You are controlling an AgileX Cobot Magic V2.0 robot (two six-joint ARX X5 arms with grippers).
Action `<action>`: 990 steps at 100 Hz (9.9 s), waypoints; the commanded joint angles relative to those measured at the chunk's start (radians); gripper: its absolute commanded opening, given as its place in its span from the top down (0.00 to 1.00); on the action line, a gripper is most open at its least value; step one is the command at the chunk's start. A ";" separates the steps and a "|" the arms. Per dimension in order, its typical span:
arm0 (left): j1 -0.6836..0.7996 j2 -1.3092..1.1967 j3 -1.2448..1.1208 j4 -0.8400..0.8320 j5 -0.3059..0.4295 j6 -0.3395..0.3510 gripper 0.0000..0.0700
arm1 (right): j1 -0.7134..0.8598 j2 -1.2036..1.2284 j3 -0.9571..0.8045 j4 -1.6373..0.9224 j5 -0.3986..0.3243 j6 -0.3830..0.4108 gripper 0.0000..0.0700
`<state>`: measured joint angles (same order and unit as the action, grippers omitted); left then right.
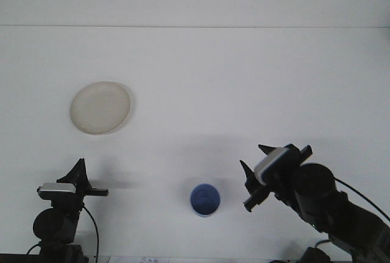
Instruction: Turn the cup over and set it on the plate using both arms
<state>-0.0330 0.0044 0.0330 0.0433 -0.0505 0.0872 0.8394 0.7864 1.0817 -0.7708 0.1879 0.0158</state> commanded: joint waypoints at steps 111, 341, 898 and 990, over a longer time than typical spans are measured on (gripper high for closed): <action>-0.021 0.404 0.596 -0.397 0.367 -0.307 0.36 | 0.014 -0.628 -0.493 0.230 0.023 0.039 0.45; -0.761 1.523 1.449 -0.957 0.090 -0.114 0.99 | 0.014 -0.628 -0.493 0.231 0.027 0.032 0.45; -0.006 -0.002 -0.019 0.010 -0.087 -0.002 0.98 | 0.014 -0.628 -0.494 0.261 0.101 0.043 0.99; -0.006 -0.002 -0.019 0.010 -0.087 -0.002 0.98 | -0.881 -0.777 -1.005 0.671 -0.290 0.037 0.99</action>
<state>-0.0395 0.0055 0.0334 0.0441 -0.1333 0.0803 -0.0402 0.0257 0.0963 -0.1230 -0.1135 0.0353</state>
